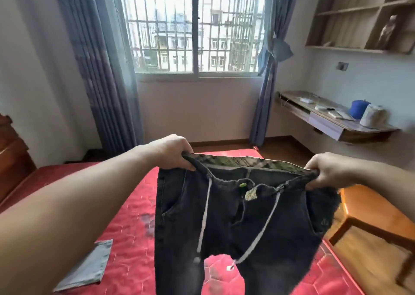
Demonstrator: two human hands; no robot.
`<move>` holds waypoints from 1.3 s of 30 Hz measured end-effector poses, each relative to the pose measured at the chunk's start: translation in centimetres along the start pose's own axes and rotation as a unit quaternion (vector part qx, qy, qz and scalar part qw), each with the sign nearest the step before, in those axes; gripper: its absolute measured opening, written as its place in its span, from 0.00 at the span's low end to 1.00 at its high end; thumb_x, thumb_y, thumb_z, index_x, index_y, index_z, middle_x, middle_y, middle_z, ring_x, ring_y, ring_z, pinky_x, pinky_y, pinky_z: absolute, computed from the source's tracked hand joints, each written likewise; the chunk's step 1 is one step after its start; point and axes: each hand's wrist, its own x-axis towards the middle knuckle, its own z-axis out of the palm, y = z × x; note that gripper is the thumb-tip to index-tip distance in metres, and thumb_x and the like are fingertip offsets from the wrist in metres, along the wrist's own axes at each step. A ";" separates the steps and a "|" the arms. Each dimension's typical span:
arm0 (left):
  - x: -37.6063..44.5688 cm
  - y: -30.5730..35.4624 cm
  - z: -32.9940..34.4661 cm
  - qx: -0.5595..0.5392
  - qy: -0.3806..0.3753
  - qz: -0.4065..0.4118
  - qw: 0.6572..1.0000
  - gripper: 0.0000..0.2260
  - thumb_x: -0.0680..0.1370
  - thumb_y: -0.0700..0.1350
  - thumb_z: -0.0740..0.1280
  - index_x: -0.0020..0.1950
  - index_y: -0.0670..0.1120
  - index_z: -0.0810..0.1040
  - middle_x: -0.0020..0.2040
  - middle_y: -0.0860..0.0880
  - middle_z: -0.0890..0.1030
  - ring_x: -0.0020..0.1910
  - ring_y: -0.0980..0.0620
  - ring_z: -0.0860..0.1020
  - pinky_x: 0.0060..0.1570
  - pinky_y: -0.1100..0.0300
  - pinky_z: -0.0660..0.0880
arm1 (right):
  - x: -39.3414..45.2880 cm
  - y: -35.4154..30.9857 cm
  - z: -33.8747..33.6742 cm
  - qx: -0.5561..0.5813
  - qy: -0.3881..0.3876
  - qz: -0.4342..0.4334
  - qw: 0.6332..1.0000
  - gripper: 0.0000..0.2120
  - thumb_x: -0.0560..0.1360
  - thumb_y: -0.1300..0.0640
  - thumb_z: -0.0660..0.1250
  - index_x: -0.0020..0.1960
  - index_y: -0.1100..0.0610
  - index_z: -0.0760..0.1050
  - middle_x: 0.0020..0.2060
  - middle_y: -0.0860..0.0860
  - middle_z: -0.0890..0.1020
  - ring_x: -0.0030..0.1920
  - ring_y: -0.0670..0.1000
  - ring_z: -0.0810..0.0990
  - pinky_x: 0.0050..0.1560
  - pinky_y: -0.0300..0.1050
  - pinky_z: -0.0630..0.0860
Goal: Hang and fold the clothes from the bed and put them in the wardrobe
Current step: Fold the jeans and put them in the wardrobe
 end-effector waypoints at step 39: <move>-17.9 -0.1 69.3 0.028 -0.244 -0.110 0.963 0.39 0.65 0.65 0.69 0.70 0.51 0.60 0.64 0.51 0.67 0.60 0.47 0.69 0.56 0.52 0.67 | 0.5 3.6 69.7 -0.027 -0.057 0.002 0.998 0.40 0.58 0.49 0.80 0.67 0.62 0.74 0.64 0.63 0.75 0.63 0.64 0.75 0.54 0.61 0.77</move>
